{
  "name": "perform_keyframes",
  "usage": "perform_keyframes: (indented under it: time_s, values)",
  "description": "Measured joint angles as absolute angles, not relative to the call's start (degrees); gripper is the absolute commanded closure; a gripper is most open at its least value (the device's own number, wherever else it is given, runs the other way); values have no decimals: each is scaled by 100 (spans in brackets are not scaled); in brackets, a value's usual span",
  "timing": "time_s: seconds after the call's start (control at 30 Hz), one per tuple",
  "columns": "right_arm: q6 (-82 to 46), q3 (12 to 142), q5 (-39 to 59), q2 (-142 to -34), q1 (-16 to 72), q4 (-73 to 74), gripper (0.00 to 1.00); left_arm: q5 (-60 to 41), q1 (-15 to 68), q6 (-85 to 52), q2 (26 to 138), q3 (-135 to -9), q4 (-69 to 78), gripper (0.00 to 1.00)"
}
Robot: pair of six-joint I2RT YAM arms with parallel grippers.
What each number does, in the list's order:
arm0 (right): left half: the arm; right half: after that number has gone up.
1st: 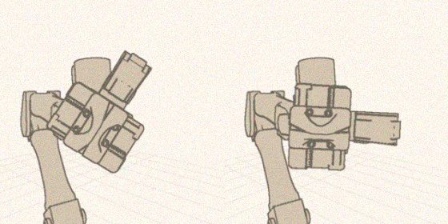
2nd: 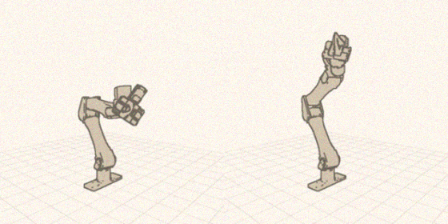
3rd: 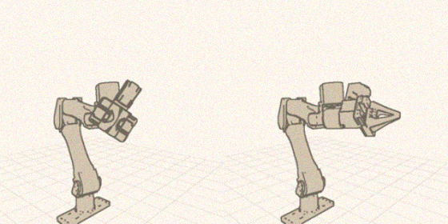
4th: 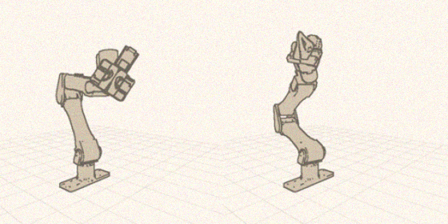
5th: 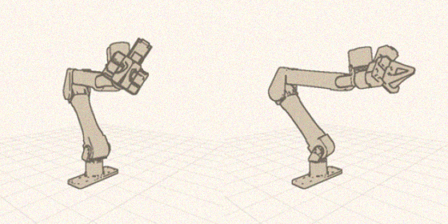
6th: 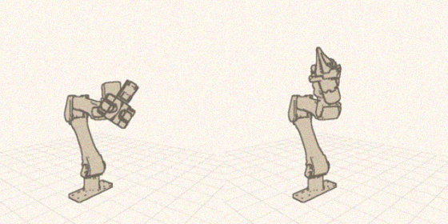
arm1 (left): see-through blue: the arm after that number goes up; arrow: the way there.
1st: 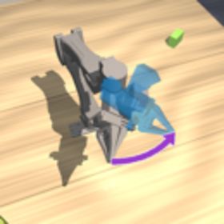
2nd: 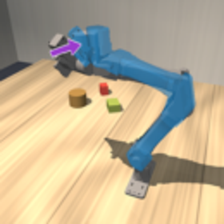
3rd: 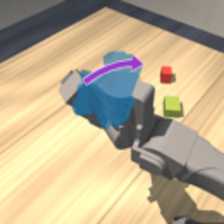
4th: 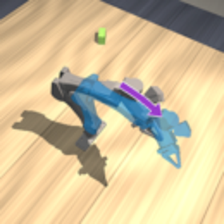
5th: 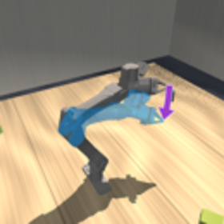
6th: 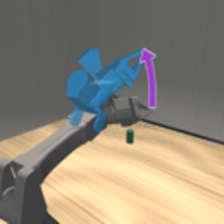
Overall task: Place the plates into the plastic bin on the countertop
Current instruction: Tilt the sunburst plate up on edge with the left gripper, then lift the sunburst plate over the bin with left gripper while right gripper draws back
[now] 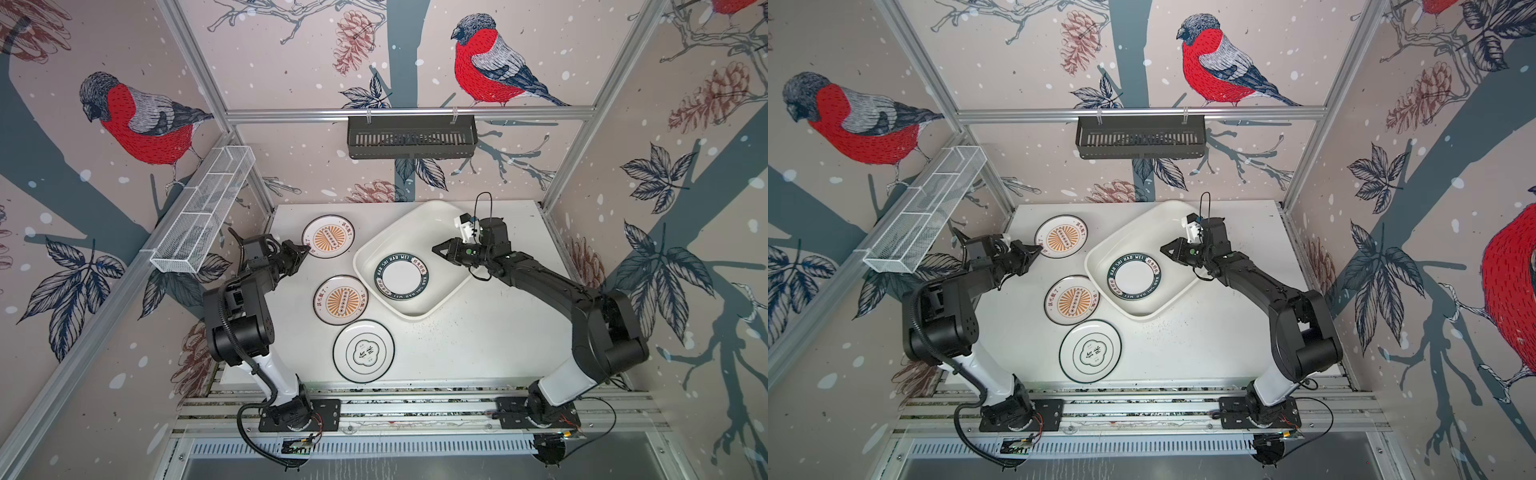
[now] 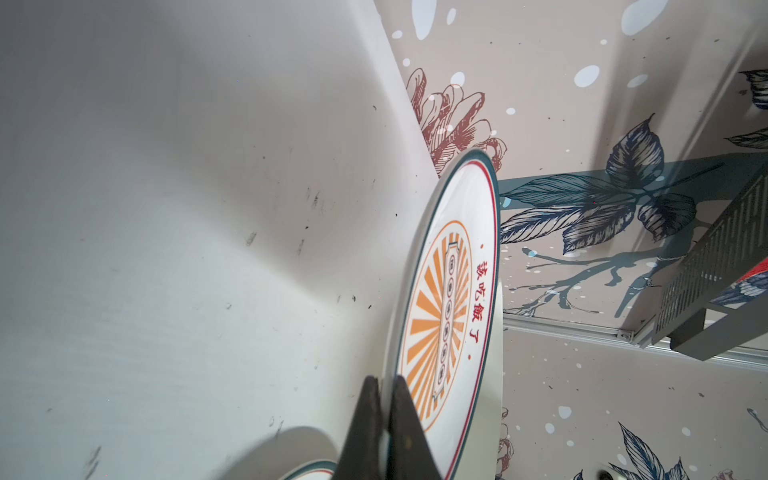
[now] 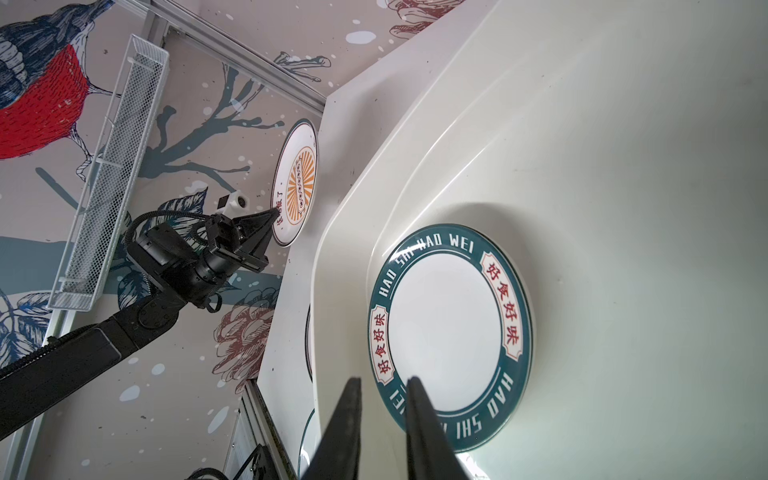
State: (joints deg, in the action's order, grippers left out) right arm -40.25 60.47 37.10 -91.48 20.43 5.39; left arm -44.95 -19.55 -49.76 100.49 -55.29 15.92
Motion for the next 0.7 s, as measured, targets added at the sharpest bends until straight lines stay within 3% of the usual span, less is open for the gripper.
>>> perform_keyframes:
  time_s: [0.7]
  values:
    - [-3756, 6302, 3437, -7872, 1555, -357, 78, -4331, -425, -4628, 9369, -6337, 1083, 100]
